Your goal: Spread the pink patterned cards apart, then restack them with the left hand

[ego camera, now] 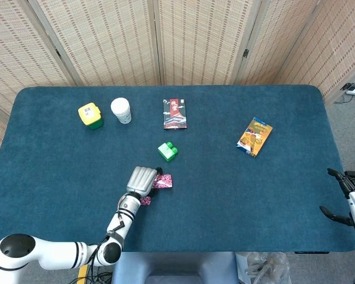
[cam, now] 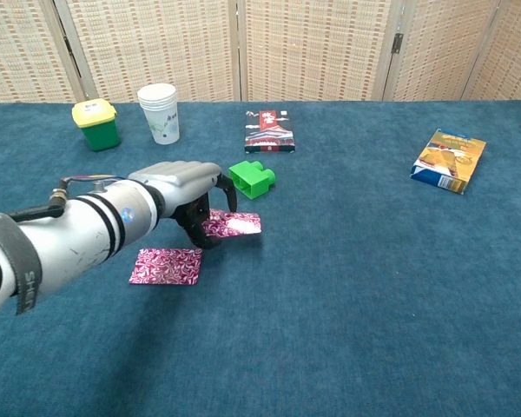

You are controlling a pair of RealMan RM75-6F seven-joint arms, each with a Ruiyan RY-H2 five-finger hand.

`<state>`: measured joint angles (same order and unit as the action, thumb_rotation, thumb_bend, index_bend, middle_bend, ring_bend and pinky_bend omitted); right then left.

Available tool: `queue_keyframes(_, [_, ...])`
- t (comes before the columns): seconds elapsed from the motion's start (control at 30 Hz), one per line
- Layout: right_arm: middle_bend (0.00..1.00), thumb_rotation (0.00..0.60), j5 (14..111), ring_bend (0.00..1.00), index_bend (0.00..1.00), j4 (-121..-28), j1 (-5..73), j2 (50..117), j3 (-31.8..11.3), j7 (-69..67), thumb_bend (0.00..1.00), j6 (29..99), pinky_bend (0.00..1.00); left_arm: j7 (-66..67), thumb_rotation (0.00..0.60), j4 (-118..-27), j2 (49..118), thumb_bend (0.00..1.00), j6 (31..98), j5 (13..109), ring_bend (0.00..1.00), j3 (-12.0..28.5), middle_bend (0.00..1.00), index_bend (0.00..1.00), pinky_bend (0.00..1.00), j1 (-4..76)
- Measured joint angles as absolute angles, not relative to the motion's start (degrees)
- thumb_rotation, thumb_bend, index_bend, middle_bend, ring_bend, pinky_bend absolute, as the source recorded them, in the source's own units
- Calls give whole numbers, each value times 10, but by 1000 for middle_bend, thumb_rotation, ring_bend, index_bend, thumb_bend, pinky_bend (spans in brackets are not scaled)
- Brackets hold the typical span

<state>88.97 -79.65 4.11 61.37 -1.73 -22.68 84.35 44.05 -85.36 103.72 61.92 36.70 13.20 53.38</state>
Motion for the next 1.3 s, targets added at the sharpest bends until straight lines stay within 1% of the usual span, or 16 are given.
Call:
queue_keyframes(0.2, [216, 600, 892, 200, 89, -798, 42, 614, -17, -227, 246, 845, 211, 429, 600, -916, 996, 346, 631, 402, 962, 115, 970, 355, 1000, 517])
queue_keyframes(0.47, [215, 600, 896, 200, 89, -800, 44, 615, -17, -226, 246, 846, 211, 407, 600, -970, 947, 346, 646, 461, 962, 66, 970, 351, 1000, 482])
queue_keyframes(0.7, [216, 600, 899, 200, 89, -804, 47, 616, -16, -221, 246, 844, 211, 398, 600, -977, 934, 346, 647, 471, 962, 39, 970, 343, 1000, 461])
queue_keyframes(0.93, [216, 600, 898, 201, 89, -806, 46, 615, -15, -219, 246, 845, 211, 397, 600, -968, 935, 346, 643, 472, 962, 29, 970, 334, 1000, 451])
queue_keyframes(1.13, [216, 600, 895, 201, 89, -808, 44, 614, -16, -218, 246, 848, 211, 390, 600, -964, 935, 346, 636, 494, 962, 19, 970, 331, 1000, 447])
queue_keyframes(1.3, [215, 600, 895, 201, 89, -810, 43, 614, -15, -216, 246, 849, 211, 380, 600, -949, 937, 347, 622, 497, 962, 19, 970, 319, 1000, 444])
